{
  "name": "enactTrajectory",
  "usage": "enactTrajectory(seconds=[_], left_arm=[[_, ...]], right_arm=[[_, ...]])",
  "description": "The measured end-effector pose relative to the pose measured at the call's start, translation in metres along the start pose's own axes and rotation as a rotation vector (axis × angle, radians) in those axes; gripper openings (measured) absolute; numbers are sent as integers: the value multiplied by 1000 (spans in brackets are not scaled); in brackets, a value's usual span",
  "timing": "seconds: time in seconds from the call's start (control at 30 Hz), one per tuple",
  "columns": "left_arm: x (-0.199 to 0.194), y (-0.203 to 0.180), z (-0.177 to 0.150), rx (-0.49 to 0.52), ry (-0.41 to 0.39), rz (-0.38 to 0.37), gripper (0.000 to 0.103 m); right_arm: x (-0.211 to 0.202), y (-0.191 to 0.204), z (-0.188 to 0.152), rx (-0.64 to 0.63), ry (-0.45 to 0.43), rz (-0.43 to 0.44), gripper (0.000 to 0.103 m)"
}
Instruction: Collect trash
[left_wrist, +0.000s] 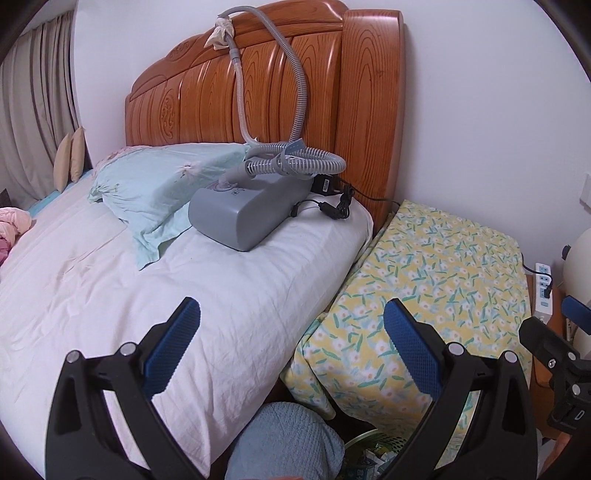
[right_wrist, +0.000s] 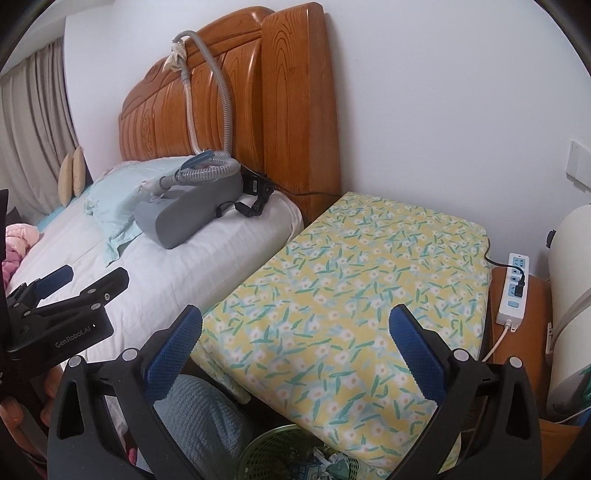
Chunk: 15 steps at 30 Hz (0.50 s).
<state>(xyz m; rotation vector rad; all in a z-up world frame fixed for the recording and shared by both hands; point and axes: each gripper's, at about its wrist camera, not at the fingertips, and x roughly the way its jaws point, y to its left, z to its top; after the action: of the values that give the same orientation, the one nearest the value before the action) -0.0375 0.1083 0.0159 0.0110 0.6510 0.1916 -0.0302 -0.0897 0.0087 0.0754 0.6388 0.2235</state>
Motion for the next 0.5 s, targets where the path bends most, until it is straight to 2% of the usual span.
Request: enactTrajectory(seconds=[0.5], left_arm=[[-1,-3,-2,7,4,0,95]], right_arm=[[2,2,-2,-11,5,-4,100]])
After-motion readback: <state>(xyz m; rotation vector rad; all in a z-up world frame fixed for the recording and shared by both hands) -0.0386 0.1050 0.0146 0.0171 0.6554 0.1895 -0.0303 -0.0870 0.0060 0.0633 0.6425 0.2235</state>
